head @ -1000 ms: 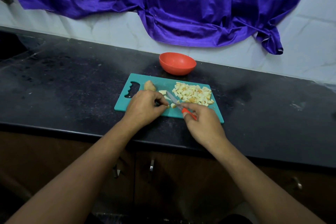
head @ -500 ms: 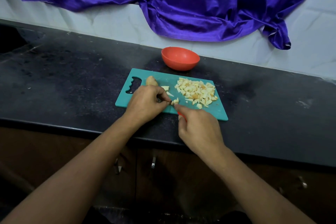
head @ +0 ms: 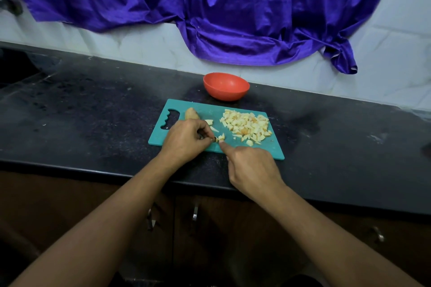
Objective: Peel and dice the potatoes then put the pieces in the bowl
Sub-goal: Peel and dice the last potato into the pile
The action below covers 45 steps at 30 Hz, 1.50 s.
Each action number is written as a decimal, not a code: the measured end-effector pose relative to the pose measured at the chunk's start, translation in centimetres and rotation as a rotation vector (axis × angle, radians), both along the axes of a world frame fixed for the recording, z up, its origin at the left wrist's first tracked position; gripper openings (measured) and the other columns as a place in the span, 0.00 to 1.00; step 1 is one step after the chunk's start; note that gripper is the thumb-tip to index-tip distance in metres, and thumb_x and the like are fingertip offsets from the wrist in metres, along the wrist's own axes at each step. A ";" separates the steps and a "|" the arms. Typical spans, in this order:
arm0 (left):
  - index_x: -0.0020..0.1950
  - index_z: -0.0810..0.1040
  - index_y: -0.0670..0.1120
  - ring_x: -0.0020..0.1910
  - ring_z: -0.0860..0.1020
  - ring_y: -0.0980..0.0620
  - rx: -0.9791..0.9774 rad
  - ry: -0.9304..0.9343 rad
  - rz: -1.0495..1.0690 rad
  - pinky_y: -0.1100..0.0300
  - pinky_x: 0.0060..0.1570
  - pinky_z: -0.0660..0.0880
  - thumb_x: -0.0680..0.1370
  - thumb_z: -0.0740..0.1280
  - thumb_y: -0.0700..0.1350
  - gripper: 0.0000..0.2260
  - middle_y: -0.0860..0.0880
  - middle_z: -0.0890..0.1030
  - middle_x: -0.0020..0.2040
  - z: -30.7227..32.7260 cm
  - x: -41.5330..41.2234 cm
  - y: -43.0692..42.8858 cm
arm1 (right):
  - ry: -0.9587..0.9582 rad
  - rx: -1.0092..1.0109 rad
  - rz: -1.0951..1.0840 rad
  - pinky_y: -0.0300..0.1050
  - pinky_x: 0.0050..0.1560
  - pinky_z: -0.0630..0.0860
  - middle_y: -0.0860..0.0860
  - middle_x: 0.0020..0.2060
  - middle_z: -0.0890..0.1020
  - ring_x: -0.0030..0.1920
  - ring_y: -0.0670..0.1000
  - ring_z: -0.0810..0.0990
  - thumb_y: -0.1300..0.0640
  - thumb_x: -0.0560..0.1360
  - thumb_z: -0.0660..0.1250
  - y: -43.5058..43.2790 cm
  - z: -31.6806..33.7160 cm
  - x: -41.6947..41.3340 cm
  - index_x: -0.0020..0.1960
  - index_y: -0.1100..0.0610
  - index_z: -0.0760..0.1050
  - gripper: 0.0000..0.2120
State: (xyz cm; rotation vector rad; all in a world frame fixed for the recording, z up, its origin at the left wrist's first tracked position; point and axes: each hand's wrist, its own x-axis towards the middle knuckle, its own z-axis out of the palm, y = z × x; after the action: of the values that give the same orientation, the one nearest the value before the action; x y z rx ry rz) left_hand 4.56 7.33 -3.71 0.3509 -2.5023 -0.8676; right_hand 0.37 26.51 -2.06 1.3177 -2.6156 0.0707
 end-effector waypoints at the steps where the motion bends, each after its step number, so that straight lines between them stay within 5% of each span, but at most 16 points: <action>1: 0.45 0.85 0.54 0.40 0.80 0.62 -0.001 0.000 0.000 0.55 0.46 0.81 0.74 0.76 0.45 0.04 0.59 0.83 0.40 0.0 0.1 0.0 | 0.007 0.004 0.005 0.51 0.44 0.77 0.50 0.48 0.81 0.46 0.53 0.79 0.52 0.84 0.59 0.0 0.0 -0.1 0.81 0.47 0.61 0.26; 11: 0.44 0.85 0.54 0.42 0.80 0.63 0.021 -0.002 -0.002 0.57 0.48 0.81 0.75 0.75 0.43 0.04 0.60 0.83 0.40 0.1 0.3 0.0 | -0.071 -0.183 -0.173 0.46 0.39 0.70 0.47 0.46 0.82 0.41 0.47 0.75 0.50 0.84 0.58 1.3 -0.1 -1.9 0.77 0.42 0.70 0.21; 16: 0.45 0.85 0.53 0.40 0.79 0.61 0.203 0.107 0.039 0.68 0.43 0.74 0.75 0.75 0.41 0.07 0.58 0.83 0.42 -0.2 0.3 -0.6 | -0.198 -0.353 -0.241 0.43 0.33 0.70 0.44 0.41 0.79 0.31 0.44 0.74 0.49 0.83 0.61 1.8 0.3 -2.9 0.74 0.39 0.73 0.19; 23: 0.46 0.84 0.53 0.40 0.80 0.61 0.296 0.173 0.088 0.66 0.46 0.78 0.75 0.74 0.36 0.11 0.57 0.84 0.43 -0.4 0.0 -0.9 | -0.182 -0.397 -0.216 0.40 0.30 0.68 0.43 0.40 0.79 0.31 0.45 0.76 0.50 0.83 0.62 1.2 0.4 -3.3 0.74 0.38 0.72 0.20; 29: 0.49 0.84 0.52 0.42 0.79 0.61 0.083 0.099 0.080 0.59 0.49 0.79 0.76 0.74 0.42 0.05 0.57 0.81 0.46 -0.3 -0.5 -0.5 | -0.177 -0.487 -0.213 0.37 0.30 0.65 0.39 0.33 0.72 0.30 0.43 0.73 0.51 0.83 0.62 0.5 -0.7 -2.6 0.74 0.40 0.72 0.20; 37: 0.57 0.84 0.56 0.57 0.76 0.49 -0.293 -0.072 0.072 0.54 0.57 0.72 0.78 0.71 0.53 0.09 0.54 0.81 0.55 1.4 -4.3 1.8 | -0.185 -0.494 -0.209 0.42 0.38 0.68 0.47 0.46 0.85 0.35 0.43 0.72 0.51 0.83 0.62 0.8 -0.9 -2.9 0.74 0.43 0.74 0.20; 45: 0.49 0.84 0.54 0.56 0.74 0.52 -0.301 0.003 0.141 0.52 0.44 0.78 0.77 0.71 0.51 0.04 0.56 0.79 0.43 -0.1 -2.9 2.2 | -0.156 -0.451 -0.170 0.42 0.36 0.70 0.45 0.41 0.83 0.34 0.43 0.73 0.50 0.83 0.62 0.7 -1.0 -2.5 0.74 0.42 0.73 0.20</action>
State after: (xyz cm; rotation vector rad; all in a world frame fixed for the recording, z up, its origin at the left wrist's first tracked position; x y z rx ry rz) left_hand 1.68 9.51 -3.80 0.4162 -2.5205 -0.4282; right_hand -2.16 27.22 -3.08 0.9641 -2.6057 0.7152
